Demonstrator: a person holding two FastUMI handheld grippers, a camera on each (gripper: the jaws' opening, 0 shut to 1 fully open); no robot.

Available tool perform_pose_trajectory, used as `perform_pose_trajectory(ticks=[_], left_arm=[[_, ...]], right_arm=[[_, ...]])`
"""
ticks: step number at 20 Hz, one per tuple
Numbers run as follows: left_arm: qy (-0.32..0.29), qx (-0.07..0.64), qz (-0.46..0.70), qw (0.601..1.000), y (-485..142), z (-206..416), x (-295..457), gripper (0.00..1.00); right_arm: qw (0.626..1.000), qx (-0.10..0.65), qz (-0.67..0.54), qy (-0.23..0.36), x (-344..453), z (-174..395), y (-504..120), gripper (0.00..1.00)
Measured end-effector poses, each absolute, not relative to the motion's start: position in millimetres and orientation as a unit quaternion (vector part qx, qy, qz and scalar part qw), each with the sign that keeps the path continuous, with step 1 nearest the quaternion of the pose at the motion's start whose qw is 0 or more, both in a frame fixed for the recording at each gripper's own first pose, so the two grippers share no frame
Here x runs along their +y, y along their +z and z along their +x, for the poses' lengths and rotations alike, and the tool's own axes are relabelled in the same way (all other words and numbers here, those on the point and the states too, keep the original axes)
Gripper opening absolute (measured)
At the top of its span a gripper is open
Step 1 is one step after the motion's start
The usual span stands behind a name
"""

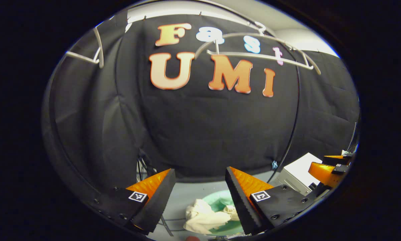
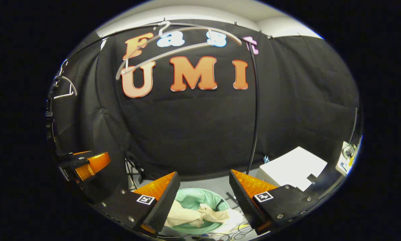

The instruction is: Grasp the clothes on the hanger with both hands and then place them into the laundry hamper below.

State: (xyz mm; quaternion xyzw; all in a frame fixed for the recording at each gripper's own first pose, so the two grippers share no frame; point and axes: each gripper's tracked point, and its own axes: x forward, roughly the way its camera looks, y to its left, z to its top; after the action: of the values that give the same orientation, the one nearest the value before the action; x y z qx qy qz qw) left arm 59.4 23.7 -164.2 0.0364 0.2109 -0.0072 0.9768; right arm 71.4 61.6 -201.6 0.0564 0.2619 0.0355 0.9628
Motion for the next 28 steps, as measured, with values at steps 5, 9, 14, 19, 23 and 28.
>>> perform_pose_trajectory(ticks=[5,9,14,19,23,28], left_arm=[[-0.001,0.134,0.014,0.991,-78.4,66.8,34.6,0.94],[0.006,0.082,0.014,0.997,-21.7,69.0,45.8,0.94],[0.011,0.052,0.030,0.998,9.5,57.7,52.8,0.98],[0.019,0.029,0.016,0.999,23.2,55.8,54.0,0.97],[0.029,0.026,0.012,0.999,23.4,54.0,56.9,0.97],[0.037,0.022,0.018,0.999,23.9,52.9,59.0,0.97]], right_arm=[[0.982,0.181,0.048,0.029,59.9,82.3,-114.8,0.92],[0.989,0.132,0.057,0.020,54.5,80.9,-48.1,0.92],[0.995,0.090,0.048,0.004,33.8,64.6,3.2,0.91],[0.997,0.054,0.052,-0.015,14.6,53.3,34.7,0.91],[0.998,0.057,0.027,-0.030,1.2,51.1,28.5,0.91],[0.997,0.058,0.036,-0.024,8.2,62.1,28.4,0.91]])
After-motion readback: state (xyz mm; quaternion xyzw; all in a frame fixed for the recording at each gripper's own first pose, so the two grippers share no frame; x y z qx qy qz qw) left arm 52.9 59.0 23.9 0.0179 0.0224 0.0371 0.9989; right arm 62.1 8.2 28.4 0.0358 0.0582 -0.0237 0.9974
